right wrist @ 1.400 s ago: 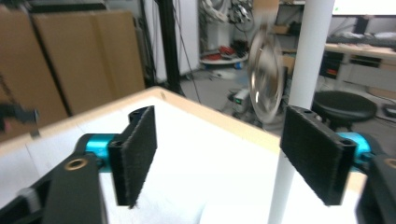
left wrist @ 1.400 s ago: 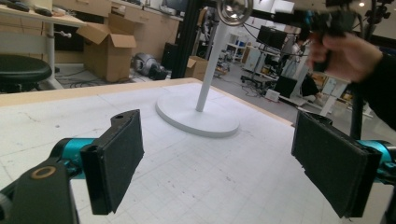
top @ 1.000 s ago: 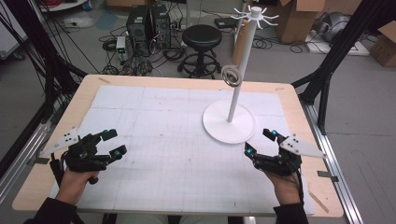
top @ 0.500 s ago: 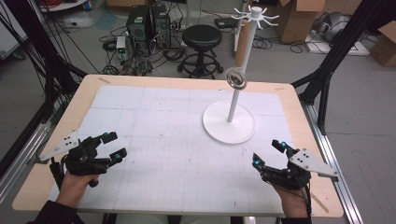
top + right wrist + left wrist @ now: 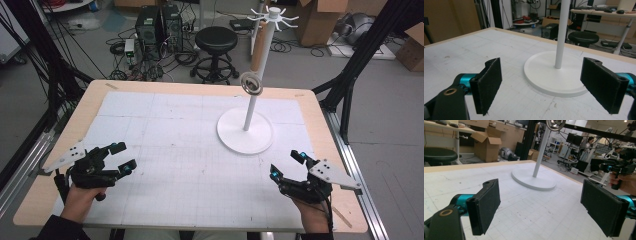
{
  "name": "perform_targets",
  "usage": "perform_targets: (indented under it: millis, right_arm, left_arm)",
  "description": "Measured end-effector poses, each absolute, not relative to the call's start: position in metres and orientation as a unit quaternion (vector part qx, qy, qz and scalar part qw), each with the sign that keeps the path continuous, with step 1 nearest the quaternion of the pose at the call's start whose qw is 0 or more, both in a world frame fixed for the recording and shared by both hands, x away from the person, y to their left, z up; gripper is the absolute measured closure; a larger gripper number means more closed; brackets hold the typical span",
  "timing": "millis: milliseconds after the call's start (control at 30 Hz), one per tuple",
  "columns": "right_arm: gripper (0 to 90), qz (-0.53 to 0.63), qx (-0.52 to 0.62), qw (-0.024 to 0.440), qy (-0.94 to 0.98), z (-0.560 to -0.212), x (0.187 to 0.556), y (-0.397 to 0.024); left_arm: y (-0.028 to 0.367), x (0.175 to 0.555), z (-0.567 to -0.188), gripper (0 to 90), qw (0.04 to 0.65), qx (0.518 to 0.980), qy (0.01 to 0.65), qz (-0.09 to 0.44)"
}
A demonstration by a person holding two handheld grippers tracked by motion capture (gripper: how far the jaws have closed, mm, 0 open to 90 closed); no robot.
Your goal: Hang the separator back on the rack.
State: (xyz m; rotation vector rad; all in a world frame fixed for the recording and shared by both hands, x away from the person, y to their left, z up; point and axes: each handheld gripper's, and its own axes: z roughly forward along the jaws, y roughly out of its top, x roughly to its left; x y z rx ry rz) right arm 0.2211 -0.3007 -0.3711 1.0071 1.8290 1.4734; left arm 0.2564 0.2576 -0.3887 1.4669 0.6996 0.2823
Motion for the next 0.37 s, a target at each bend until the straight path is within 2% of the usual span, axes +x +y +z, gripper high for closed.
perform_targets:
  millis: [367]
  right_arm:
    - [16.6, 0.554, 0.378, 0.289, 0.684, -0.3715, 0.2216, -0.3021]
  left_arm:
    - [0.2572, 0.2570, -0.3895, 16.6, 0.679, 0.653, 0.313, 0.124]
